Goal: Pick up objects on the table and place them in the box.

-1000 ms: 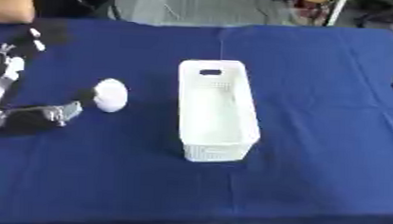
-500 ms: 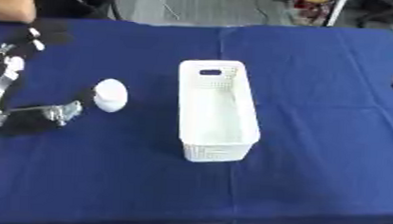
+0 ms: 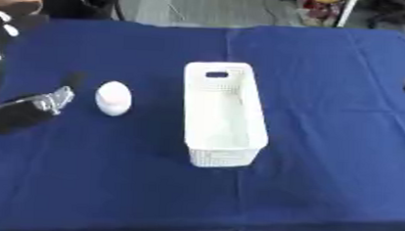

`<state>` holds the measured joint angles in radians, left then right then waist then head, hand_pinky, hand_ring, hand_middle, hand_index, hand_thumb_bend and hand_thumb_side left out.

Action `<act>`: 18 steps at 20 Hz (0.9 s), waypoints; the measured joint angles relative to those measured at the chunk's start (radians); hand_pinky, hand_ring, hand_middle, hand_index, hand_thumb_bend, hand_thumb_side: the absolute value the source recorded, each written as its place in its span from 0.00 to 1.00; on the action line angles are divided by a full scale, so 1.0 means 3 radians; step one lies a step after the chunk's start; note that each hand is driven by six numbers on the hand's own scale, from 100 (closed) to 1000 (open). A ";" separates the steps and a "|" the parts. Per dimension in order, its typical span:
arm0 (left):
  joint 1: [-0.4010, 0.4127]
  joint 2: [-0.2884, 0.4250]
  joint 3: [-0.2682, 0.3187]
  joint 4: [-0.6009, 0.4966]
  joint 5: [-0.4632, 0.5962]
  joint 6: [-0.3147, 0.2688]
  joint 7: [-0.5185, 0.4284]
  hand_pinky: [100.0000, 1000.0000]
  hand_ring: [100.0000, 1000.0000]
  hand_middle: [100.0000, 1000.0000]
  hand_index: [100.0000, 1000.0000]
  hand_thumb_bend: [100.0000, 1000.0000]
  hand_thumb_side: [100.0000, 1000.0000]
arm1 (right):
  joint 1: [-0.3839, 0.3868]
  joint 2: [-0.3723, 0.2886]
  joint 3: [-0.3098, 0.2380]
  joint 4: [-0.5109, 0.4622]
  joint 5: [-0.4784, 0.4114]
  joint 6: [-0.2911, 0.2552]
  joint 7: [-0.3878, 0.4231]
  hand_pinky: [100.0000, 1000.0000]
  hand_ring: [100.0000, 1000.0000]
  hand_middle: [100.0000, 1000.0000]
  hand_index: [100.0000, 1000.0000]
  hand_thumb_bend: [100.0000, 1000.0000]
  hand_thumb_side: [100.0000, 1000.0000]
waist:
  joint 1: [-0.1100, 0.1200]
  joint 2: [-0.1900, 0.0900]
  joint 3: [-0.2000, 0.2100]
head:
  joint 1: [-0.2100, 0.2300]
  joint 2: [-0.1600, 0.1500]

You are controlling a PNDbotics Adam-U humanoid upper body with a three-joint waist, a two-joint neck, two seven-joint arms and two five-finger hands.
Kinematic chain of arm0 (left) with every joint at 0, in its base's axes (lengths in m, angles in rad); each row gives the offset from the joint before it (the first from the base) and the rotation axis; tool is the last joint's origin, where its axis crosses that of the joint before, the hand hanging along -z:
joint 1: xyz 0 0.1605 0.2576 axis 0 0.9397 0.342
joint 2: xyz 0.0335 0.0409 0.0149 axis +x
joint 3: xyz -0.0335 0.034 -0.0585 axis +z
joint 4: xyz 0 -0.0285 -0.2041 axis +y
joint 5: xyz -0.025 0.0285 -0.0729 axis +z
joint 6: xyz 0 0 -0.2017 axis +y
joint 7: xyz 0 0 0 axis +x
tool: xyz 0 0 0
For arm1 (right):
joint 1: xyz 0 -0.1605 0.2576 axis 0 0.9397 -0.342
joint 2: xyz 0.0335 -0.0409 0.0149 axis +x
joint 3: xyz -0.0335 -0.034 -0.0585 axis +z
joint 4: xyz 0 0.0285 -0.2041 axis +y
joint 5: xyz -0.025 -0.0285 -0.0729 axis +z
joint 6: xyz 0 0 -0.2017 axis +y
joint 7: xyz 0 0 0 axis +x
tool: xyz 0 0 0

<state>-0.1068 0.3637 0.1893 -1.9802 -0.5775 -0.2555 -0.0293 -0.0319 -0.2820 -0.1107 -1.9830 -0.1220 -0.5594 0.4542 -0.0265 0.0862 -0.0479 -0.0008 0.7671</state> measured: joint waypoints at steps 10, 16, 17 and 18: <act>-0.0192 0.0048 -0.0063 0.0004 0.0094 0.0098 -0.0092 0.82 0.77 0.90 0.87 0.91 0.37 | 0.0001 0.0000 0.0001 0.0000 0.0000 0.0006 0.0006 0.84 0.82 0.74 0.85 0.00 0.63 | 0.0002 -0.0014 -0.0001 | 0.0001 0.0000; -0.0606 0.0152 -0.0212 0.0404 0.0210 0.0143 -0.0371 0.80 0.76 0.90 0.86 0.86 0.45 | 0.0005 0.0000 0.0002 0.0000 -0.0012 0.0006 0.0022 0.84 0.82 0.74 0.85 0.00 0.63 | 0.0001 -0.0030 -0.0019 | 0.0004 0.0000; -0.0658 0.0152 -0.0224 0.0509 0.0211 0.0130 -0.0404 0.80 0.76 0.90 0.86 0.86 0.46 | 0.0005 0.0000 0.0002 0.0000 -0.0014 0.0004 0.0025 0.84 0.83 0.74 0.85 0.00 0.63 | 0.0000 -0.0030 -0.0019 | 0.0005 0.0000; -0.0711 0.0153 -0.0236 0.0614 0.0211 0.0116 -0.0433 0.80 0.76 0.90 0.87 0.86 0.47 | 0.0006 0.0000 0.0003 0.0000 -0.0015 0.0003 0.0027 0.84 0.83 0.74 0.85 0.00 0.63 | 0.0000 -0.0030 -0.0019 | 0.0005 0.0000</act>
<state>-0.3201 0.4096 0.1186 -1.7960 -0.5142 -0.2207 -0.1591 -0.0302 -0.2820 -0.1099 -1.9830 -0.1265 -0.5585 0.4624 -0.0266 0.0772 -0.0536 0.0008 0.7671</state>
